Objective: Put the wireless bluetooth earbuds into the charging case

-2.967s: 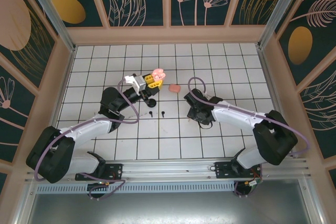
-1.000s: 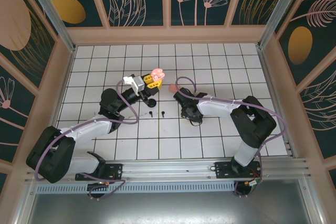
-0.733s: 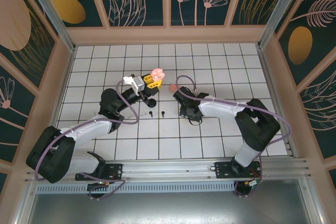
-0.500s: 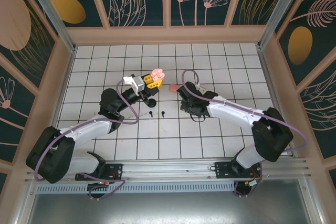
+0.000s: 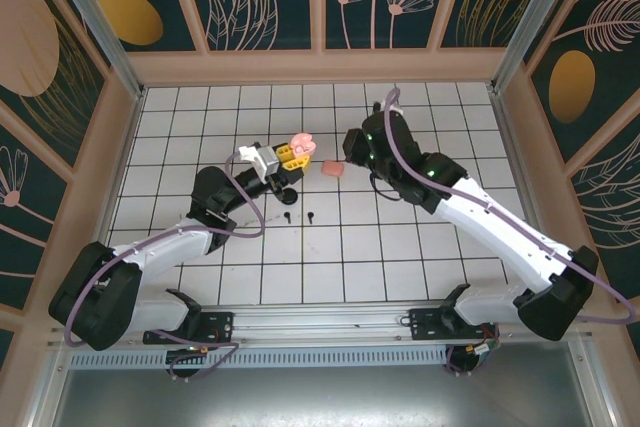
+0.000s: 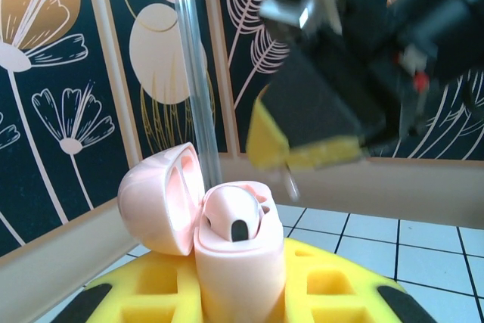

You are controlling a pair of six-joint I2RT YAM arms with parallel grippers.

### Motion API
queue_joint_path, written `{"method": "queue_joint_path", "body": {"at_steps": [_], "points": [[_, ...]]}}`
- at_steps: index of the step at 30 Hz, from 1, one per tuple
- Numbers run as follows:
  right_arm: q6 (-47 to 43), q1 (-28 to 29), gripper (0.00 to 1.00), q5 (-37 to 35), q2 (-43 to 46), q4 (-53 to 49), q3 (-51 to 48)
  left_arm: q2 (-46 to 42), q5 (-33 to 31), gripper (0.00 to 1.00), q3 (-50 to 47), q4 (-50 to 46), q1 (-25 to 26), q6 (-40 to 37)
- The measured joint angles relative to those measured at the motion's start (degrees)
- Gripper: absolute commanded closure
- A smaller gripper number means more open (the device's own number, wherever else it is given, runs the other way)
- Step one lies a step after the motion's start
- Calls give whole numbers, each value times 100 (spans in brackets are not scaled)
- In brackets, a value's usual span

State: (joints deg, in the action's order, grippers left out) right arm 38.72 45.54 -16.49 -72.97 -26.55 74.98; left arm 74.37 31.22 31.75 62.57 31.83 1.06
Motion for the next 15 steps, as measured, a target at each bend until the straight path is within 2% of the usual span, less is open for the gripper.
{"method": "queue_joint_path", "body": {"at_steps": [6, 15], "points": [[-896, 0, 79, 201, 66, 334, 592, 179, 129, 100, 295, -98, 0, -103], [-1875, 37, 79, 922, 157, 920, 627, 588, 271, 100, 697, -133, 0, -103]]}}
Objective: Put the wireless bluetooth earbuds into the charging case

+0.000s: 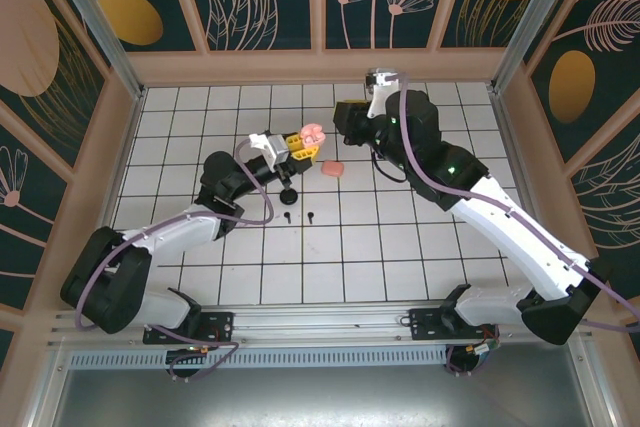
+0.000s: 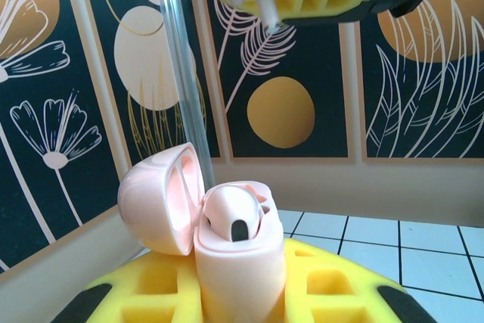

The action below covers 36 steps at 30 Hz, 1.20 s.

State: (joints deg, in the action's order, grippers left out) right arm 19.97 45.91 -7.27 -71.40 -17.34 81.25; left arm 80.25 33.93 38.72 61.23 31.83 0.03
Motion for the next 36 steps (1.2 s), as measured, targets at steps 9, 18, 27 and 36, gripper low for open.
{"method": "queue_joint_path", "body": {"at_steps": [9, 18, 27, 36], "points": [[-273, 317, 79, 157, 0, 262, -219, 114, 13, 100, 149, -28, 11, 0], [-313, 372, 79, 81, -39, 358, -393, 114, 15, 100, 151, -109, 11, 0], [-310, 382, 79, -28, -232, 466, -529, 114, 33, 100, 151, -142, 22, 2], [-313, 382, 80, -173, -345, 498, -555, 114, 55, 100, 151, -142, 44, 2]]}}
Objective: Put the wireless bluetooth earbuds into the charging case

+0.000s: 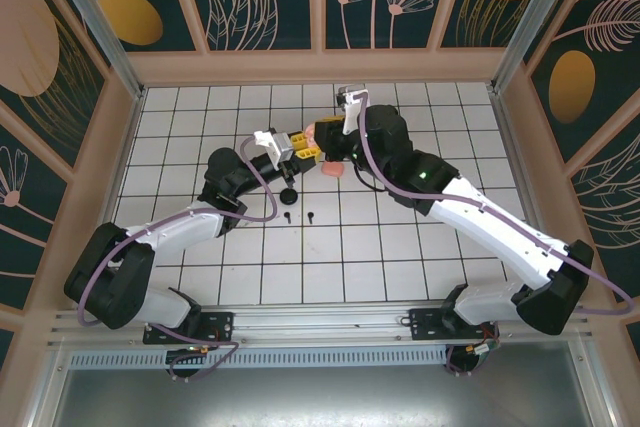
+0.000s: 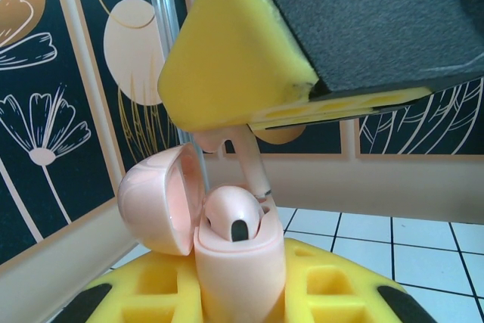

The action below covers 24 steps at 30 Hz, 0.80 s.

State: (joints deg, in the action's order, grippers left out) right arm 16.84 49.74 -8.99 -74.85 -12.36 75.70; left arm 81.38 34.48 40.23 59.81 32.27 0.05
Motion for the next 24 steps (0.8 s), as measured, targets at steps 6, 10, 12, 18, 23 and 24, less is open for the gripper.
{"method": "queue_joint_path", "body": {"at_steps": [6, 10, 12, 18, 23, 24], "points": [[0, -2, 80, -68, -11, 20, -50, 0, 4, 100, 0, -7, 0, 0], [2, -2, 81, -81, -11, 59, -87, 0, 7, 100, 0, -11, 0, 0], [2, -2, 81, -81, -11, 96, -125, 0, 7, 100, 0, -44, 0, 0], [-4, 52, 81, -177, -11, 212, -254, 0, 2, 100, 0, -164, 0, 0], [-48, 212, 81, -411, -11, 192, -356, 0, 2, 100, -2, -195, 0, 0], [-48, 240, 81, -483, -13, 188, -361, 0, 0, 100, -2, -205, 0, 0]]}}
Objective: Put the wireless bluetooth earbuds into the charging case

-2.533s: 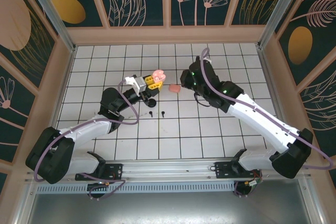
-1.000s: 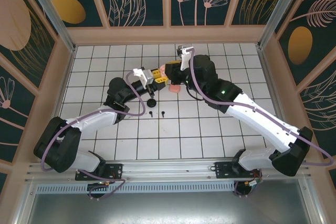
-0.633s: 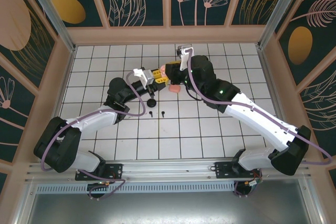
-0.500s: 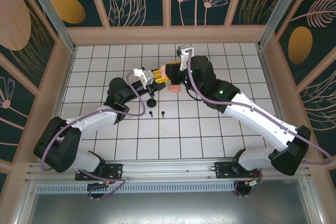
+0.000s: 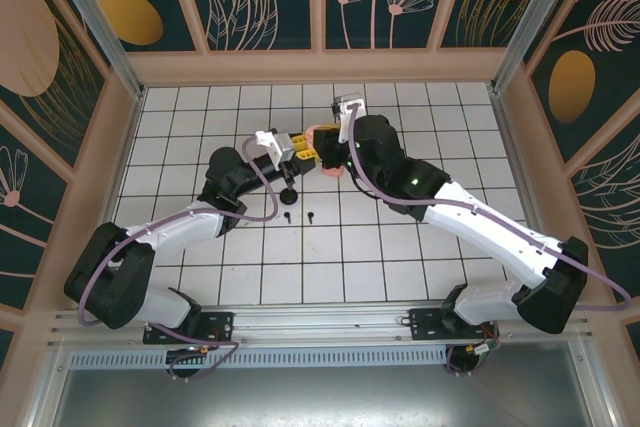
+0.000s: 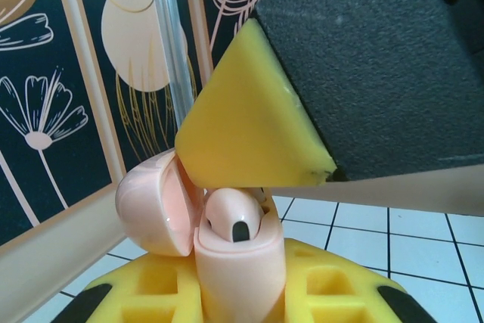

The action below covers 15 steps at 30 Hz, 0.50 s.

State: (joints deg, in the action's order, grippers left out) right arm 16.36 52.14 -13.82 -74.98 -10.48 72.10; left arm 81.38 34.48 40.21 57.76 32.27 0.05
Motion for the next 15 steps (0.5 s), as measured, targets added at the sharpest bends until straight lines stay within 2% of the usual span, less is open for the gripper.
{"method": "queue_joint_path", "body": {"at_steps": [3, 6, 10, 13, 15], "points": [[4, 63, 80, -173, -9, 2, -2, 0, 4, 100, 0, -7, 0, 0], [61, 92, 72, -291, -11, 0, -15, 0, 11, 100, 0, -20, 0, 0], [157, 92, 46, -433, -9, -55, -9, 0, -4, 100, 0, -15, 4, 0], [282, 57, 37, -409, 15, -199, 72, 0, 0, 100, 0, -9, 7, 0], [361, 46, 36, -317, 107, -258, 94, 0, -2, 100, 0, 11, 11, 0]]}}
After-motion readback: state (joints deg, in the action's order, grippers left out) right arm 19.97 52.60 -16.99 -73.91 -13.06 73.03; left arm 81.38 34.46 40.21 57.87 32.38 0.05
